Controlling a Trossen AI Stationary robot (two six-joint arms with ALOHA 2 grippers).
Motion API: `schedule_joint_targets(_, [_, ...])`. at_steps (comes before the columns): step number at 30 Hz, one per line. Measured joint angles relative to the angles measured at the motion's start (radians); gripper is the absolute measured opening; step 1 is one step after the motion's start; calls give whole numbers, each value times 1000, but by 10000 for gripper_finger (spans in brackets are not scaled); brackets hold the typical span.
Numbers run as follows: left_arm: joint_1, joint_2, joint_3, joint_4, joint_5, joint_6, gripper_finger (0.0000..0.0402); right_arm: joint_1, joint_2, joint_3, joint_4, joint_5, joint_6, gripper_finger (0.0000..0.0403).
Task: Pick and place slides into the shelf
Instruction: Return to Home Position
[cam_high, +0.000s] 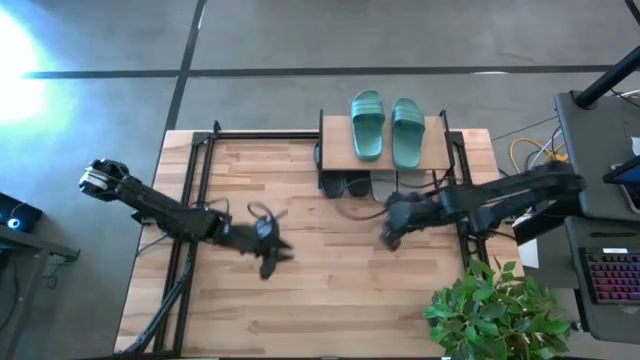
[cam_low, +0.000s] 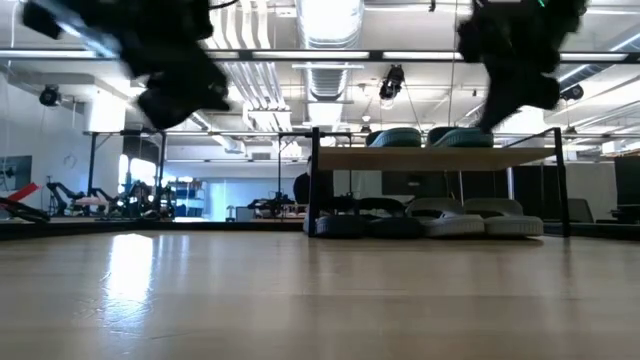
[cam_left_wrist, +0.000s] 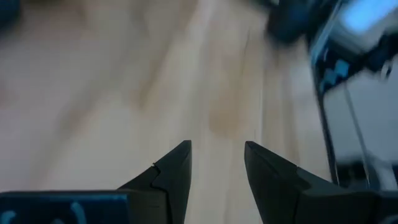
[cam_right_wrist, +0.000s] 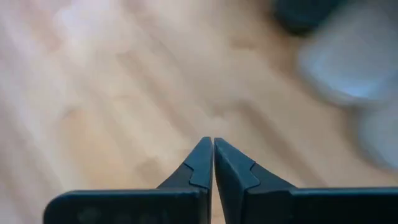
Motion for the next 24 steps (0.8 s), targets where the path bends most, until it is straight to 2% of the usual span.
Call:
schedule_joint_targets(3, [136,-37,0,92,25,107,134,-15,-161,-114,-11,46,109,8])
schedule_joint_targets(6, [274,-88,0,174,126,176,134,-31,-299,-178,153,17,108,9])
schedule_joint_targets(8, [345,-132,-1,178,163,217,134,-46,-343,-191,189,14,53,9])
schedule_joint_targets(11, [426,-208,-5,141,161,221,134,-54,-402,-190,157,-3,86,9])
schedule_joint_targets(16, [467,-314,-12,148,162,220,134,-52,-491,-179,166,-11,143,9])
schedule_joint_targets(21, [496,-339,30,139,189,220,134,-55,-543,-172,178,-9,144,8])
schedule_joint_targets(24, [512,-344,70,146,111,220,134,-69,-551,-172,174,-7,154,9])
